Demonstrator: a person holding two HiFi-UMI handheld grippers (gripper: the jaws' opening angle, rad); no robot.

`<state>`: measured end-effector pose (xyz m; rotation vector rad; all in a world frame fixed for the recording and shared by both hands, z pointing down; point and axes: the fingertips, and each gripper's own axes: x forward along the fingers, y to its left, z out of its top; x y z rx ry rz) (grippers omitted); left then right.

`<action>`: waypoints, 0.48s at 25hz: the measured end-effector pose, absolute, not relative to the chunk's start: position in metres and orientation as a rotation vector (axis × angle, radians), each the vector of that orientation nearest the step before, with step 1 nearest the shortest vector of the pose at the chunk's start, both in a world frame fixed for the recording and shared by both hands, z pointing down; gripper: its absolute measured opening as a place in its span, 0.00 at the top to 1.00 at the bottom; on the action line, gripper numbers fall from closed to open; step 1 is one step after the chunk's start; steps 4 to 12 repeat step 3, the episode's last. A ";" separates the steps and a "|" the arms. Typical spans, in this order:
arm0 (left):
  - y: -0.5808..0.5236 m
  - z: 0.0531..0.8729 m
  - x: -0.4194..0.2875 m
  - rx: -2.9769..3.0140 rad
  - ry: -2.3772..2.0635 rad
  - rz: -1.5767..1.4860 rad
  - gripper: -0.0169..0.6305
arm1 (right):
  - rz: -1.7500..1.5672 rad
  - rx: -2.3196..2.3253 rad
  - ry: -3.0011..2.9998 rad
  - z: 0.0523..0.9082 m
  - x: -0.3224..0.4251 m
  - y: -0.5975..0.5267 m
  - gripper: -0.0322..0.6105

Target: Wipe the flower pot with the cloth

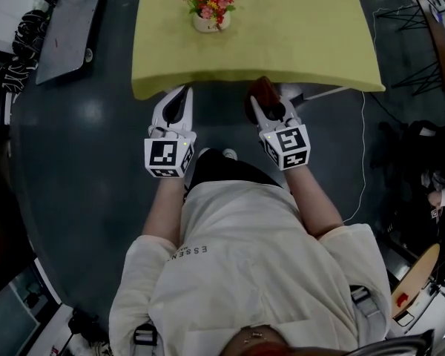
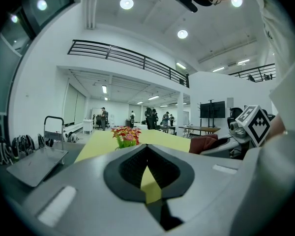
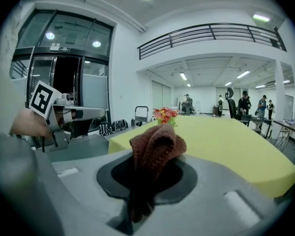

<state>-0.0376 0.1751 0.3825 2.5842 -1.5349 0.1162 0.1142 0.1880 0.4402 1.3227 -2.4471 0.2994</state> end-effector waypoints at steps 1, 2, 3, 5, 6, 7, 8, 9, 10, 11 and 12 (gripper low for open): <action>0.175 0.383 -0.037 2.586 -1.532 0.117 0.96 | 0.301 1.324 -2.449 0.440 0.114 0.189 0.87; 0.176 0.383 -0.037 2.588 -1.530 0.117 0.96 | 0.303 1.326 -2.451 0.440 0.114 0.189 0.87; 0.176 0.383 -0.036 2.591 -1.527 0.118 0.96 | 0.304 1.328 -2.452 0.441 0.115 0.189 0.87; 0.176 0.383 -0.036 2.591 -1.527 0.118 0.96 | 0.304 1.328 -2.452 0.441 0.115 0.189 0.87; 0.176 0.383 -0.036 2.591 -1.527 0.118 0.96 | 0.304 1.328 -2.452 0.441 0.115 0.189 0.87; 0.176 0.383 -0.036 2.591 -1.527 0.118 0.96 | 0.304 1.328 -2.452 0.441 0.115 0.189 0.87; 0.176 0.383 -0.036 2.591 -1.527 0.118 0.96 | 0.304 1.328 -2.452 0.441 0.115 0.189 0.87; 0.176 0.383 -0.036 2.591 -1.527 0.118 0.96 | 0.304 1.328 -2.452 0.441 0.115 0.189 0.87; 0.176 0.383 -0.036 2.591 -1.527 0.118 0.96 | 0.304 1.328 -2.452 0.441 0.115 0.189 0.87; 0.176 0.383 -0.036 2.591 -1.527 0.118 0.96 | 0.304 1.328 -2.452 0.441 0.115 0.189 0.87; 0.176 0.383 -0.036 2.591 -1.527 0.118 0.96 | 0.304 1.328 -2.452 0.441 0.115 0.189 0.87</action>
